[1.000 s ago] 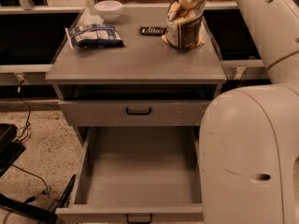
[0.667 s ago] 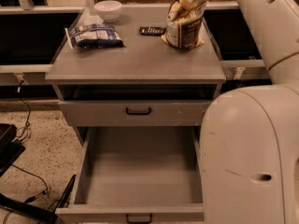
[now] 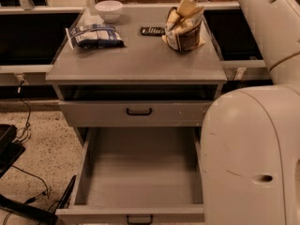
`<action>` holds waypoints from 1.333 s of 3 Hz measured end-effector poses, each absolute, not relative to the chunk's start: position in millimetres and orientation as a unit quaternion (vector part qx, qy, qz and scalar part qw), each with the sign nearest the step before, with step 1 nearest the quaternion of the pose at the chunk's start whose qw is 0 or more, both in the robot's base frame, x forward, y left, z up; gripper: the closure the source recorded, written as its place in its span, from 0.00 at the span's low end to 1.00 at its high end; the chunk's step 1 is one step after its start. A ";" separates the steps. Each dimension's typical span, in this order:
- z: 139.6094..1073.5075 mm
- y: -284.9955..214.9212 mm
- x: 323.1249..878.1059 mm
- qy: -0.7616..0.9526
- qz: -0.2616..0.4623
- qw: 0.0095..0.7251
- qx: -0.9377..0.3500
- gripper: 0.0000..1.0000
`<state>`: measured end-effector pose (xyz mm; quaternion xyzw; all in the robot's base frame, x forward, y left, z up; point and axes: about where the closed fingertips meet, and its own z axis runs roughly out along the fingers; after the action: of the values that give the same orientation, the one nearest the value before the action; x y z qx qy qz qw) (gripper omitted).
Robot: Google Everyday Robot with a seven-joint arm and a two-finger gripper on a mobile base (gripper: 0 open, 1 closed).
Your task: Pick brown chip bag from middle drawer and place on counter
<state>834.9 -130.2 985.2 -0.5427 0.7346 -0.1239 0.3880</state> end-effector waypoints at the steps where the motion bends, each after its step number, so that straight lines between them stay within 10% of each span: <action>1: 985.1 -130.1 834.9 0.735 -0.124 0.388 -0.543 0.00; 4: 1051.9 -126.7 779.4 0.727 -0.147 0.358 -0.567 0.00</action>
Offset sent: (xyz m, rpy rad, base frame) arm 0.0000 0.0000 0.0000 0.0000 0.0000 0.0000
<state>779.4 -126.7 1051.9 -0.5671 0.7272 -0.1468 0.3579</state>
